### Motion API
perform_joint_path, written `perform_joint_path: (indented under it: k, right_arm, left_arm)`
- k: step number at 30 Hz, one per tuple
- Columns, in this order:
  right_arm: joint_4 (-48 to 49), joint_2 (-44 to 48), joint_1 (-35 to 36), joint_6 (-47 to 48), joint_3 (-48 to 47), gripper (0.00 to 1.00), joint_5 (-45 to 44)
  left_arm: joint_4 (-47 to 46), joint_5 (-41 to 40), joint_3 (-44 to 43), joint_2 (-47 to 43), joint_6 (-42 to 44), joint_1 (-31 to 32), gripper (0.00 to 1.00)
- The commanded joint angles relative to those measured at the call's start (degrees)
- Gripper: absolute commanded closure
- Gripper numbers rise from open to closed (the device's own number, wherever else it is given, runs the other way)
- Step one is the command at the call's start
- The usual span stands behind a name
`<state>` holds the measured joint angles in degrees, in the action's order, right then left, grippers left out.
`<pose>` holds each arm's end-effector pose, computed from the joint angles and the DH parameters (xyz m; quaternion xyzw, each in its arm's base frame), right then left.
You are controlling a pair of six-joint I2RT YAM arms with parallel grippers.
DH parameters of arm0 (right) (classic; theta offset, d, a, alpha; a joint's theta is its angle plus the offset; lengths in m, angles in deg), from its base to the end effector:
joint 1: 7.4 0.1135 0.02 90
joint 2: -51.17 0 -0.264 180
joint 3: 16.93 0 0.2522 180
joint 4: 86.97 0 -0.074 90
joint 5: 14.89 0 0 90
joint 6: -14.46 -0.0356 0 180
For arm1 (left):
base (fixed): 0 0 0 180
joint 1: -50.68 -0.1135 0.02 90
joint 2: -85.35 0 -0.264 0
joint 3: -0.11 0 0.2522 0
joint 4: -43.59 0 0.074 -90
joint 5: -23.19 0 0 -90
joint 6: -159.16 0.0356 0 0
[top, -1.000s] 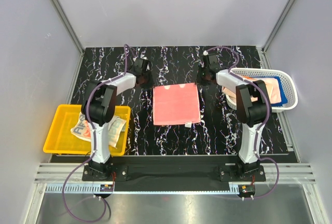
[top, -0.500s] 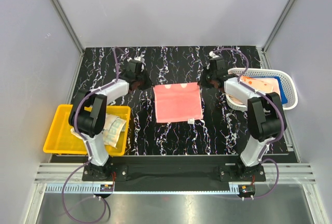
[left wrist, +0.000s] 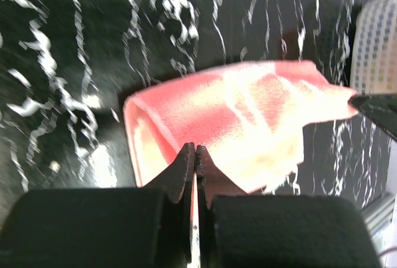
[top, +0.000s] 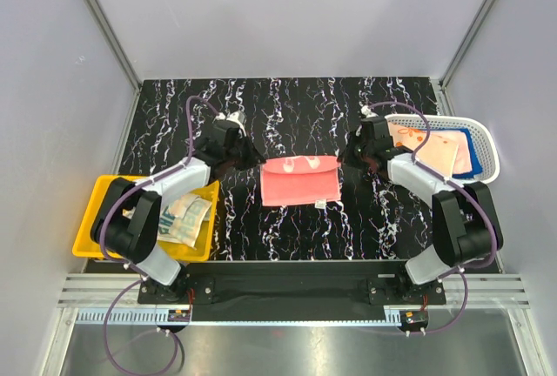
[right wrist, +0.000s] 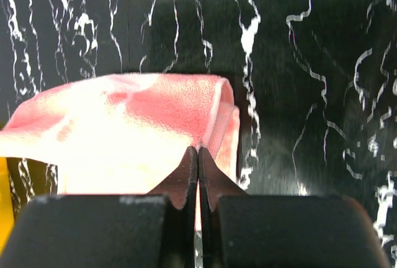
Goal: Fold and stack the towels
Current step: Fold the towel
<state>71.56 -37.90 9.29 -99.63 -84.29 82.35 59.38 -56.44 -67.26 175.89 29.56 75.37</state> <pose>0.3146 0.0990 0.2094 0.0341 0.9156 0.1925 0.3515 0.3054 -0.1475 0.2097 -0.0780 0.8962 -0.2973 0.3199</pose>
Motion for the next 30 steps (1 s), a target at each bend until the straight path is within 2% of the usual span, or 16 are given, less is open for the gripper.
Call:
perform_joint_path:
  k: [1, 16, 24, 26, 30]
  right_arm:
    - [1.91, 4.78, -0.25, -1.83, 2.27, 1.00, 1.63]
    - [1.46, 13.84, 0.71, -3.85, 11.50, 1.00, 2.86]
    - [3.13, 14.63, 1.24, -5.43, 15.10, 1.00, 3.74]
    - [3.66, 14.55, 1.42, -5.87, 16.42, 0.99, 3.65]
    - [4.80, 14.37, 1.42, -6.75, 18.44, 0.89, 4.71]
  left_arm:
    - [-2.99, -1.23, 3.23, -3.79, -0.66, 1.50, 1.00]
    - [-2.20, -4.04, 10.27, -11.70, -1.63, 3.88, 1.00]
    - [-1.85, -4.22, 12.82, -10.83, -2.24, 5.11, 1.00]
    - [-3.33, -4.22, 13.96, -10.56, -2.59, 5.63, 1.00]
    - [-4.13, -3.87, 15.19, -9.16, -2.86, 6.60, 1.00]
